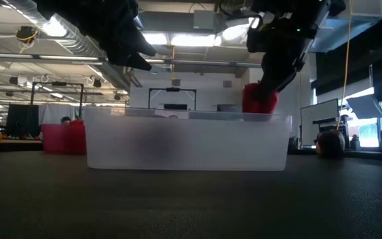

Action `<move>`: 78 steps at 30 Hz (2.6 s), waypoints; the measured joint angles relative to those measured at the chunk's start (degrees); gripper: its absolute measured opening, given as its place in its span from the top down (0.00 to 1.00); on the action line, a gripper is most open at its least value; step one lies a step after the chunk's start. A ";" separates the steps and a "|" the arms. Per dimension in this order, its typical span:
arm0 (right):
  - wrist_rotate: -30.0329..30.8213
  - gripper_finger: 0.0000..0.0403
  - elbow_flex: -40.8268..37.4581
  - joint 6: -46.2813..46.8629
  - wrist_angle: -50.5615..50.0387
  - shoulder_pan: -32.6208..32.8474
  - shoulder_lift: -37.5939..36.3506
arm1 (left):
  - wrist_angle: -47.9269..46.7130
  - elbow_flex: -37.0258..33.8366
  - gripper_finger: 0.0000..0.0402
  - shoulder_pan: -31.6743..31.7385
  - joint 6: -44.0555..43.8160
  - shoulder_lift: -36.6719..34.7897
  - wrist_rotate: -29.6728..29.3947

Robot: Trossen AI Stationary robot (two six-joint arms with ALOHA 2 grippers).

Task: Sort produce into baskets
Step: Put the red bell pepper into the red bin

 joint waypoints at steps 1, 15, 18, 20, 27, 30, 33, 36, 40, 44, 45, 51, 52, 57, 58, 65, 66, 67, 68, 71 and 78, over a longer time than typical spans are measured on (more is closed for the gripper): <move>0.21 0.61 0.06 -0.26 0.35 0.00 0.54 | 0.00 0.00 0.06 0.00 0.00 0.00 -0.01; 0.93 0.61 0.76 -0.68 0.63 -0.02 0.70 | 0.04 0.00 0.06 0.00 0.26 0.17 -0.02; 2.04 0.61 3.42 -1.01 -1.83 -0.07 0.64 | 0.04 0.00 0.06 0.00 -0.02 0.17 -0.02; 2.13 0.61 5.91 -1.75 -2.17 -0.07 0.54 | 0.04 0.00 0.06 -0.07 -0.04 0.17 -0.01; -2.00 0.61 8.01 -1.92 0.45 1.19 0.38 | -0.53 0.00 0.06 -1.53 -0.89 -2.04 0.00; -1.74 0.61 8.05 -1.68 0.70 2.96 0.40 | -1.34 0.00 0.06 -2.32 -1.39 -4.13 0.00; -1.29 0.61 8.05 -0.99 2.79 3.84 0.86 | -2.54 0.00 0.06 -2.69 -1.77 -5.96 0.00; -1.47 0.61 8.12 -1.51 6.24 3.73 1.39 | -1.94 0.00 0.06 -2.55 -1.06 -6.67 0.00; -2.39 0.61 8.12 -2.17 10.78 3.67 2.78 | -1.33 0.00 0.06 -2.56 -0.16 -6.36 0.00; -3.73 0.61 8.12 -4.89 14.85 3.74 4.82 | -2.97 0.00 0.06 -3.36 -0.18 -6.32 0.04; -3.75 0.61 8.12 -5.14 15.46 3.74 5.45 | -2.64 0.00 0.06 -3.37 0.02 -6.32 0.13; -3.11 0.61 8.12 -6.82 16.11 3.67 6.79 | 0.08 0.00 0.06 -3.37 0.92 -6.16 2.91; -2.92 0.61 8.12 -6.78 15.87 3.67 6.81 | -0.31 0.00 0.06 -3.35 0.92 -6.15 2.93; 1.38 0.61 8.12 -8.27 16.48 3.38 6.79 | 0.05 0.00 0.06 -3.26 2.80 -6.11 2.91; 1.43 0.61 8.12 -8.55 16.83 3.20 6.76 | 0.36 0.00 0.06 -3.26 3.29 -6.10 2.91; 1.28 0.61 8.12 -9.98 18.17 2.47 6.76 | -0.44 0.00 0.06 -3.26 9.75 -6.21 4.98; 1.28 0.61 8.12 -10.08 18.59 2.49 6.76 | -0.05 0.00 0.06 -3.19 10.72 -6.15 5.41; 1.28 0.61 8.12 -10.02 19.20 2.49 6.76 | 0.73 0.00 0.06 -3.19 11.34 -5.99 5.51; 1.26 0.61 8.12 -9.89 19.66 2.49 6.76 | 1.84 0.00 0.06 -3.17 11.45 -5.78 5.49; 0.94 0.61 8.12 -9.86 19.76 2.54 6.76 | 4.96 0.00 0.06 -3.19 10.68 -5.19 5.51; 0.77 0.61 8.12 -10.88 20.53 2.56 6.76 | 9.65 0.00 0.06 -3.28 7.51 -1.59 6.12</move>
